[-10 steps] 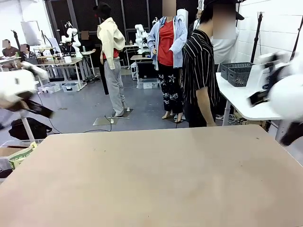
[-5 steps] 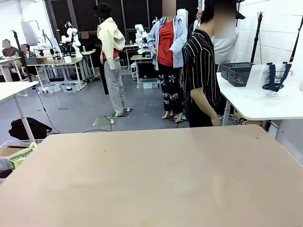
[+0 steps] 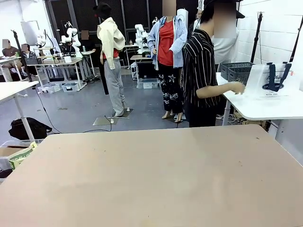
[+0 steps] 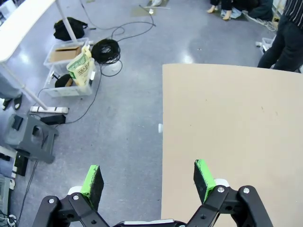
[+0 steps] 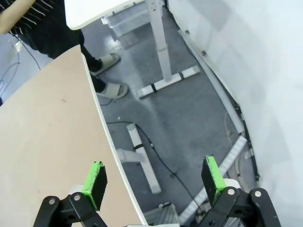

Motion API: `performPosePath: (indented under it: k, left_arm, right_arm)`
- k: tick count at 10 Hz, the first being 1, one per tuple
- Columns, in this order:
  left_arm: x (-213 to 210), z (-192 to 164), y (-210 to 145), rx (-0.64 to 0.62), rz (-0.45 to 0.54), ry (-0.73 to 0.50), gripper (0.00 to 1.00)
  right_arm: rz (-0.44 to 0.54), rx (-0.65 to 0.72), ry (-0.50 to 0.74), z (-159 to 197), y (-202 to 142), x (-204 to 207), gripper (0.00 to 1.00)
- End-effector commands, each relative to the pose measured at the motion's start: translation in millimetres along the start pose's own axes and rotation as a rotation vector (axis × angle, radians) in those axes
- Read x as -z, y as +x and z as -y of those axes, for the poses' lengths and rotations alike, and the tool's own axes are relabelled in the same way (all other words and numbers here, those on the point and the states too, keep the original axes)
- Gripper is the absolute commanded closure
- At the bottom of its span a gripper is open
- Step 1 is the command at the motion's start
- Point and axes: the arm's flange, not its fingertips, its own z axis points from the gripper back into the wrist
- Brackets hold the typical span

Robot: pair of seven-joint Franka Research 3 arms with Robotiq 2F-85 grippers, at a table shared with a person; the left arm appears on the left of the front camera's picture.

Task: Transfer purchased items from the store into the shopping bag.
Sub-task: Open the Reusable shopping bag in the center of the table.

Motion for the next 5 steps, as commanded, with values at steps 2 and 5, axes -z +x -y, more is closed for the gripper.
performPosePath:
  k: [2, 5]
  left_arm:
    - [0.0, -5.2, -2.5, -0.018, -0.009, 0.021, 0.00]
    - [0.0, -5.2, -2.5, -0.018, -0.009, 0.021, 0.00]
  right_arm:
    - [-0.002, -0.017, -0.005, -0.8, 0.2, -4.1, 0.00]
    - [-0.002, -0.017, -0.005, -0.8, 0.2, -4.1, 0.00]
